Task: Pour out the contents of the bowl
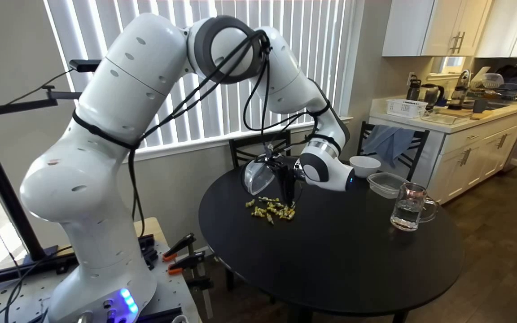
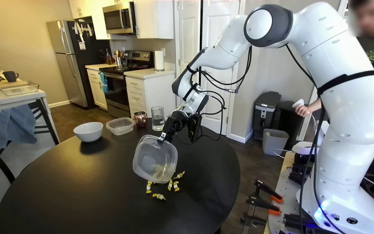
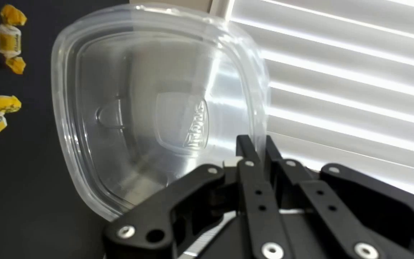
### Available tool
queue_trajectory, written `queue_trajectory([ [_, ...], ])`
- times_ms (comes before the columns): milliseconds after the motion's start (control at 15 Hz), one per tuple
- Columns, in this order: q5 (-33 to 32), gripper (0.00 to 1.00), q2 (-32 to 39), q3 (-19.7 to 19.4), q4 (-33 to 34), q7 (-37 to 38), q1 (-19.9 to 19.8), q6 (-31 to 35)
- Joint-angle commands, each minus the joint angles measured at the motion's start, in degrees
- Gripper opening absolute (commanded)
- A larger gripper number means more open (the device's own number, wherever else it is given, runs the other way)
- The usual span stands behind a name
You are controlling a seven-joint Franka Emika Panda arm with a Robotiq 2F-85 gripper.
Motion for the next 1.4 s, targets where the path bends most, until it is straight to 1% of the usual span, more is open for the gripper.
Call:
queue_trajectory([
  [0, -0.83, 0.02, -0.02, -3.25, 0.81, 1.52, 2.29, -1.42],
  [333, -5.93, 0.02, -3.72, -6.58, 0.88, 6.86, 7.34, 7.05],
  [533, -9.51, 0.02, -6.29, -6.96, 1.23, 13.16, 9.62, 12.99],
  [800, -15.13, 0.02, -9.37, -6.32, 0.87, 22.78, 11.93, 21.27],
  [1067, -23.68, 0.02, -9.67, -5.56, 0.38, 31.1, 14.14, 30.46],
  [1333, -35.7, 0.02, -9.17, -4.21, -1.87, 37.28, 15.79, 40.57],
])
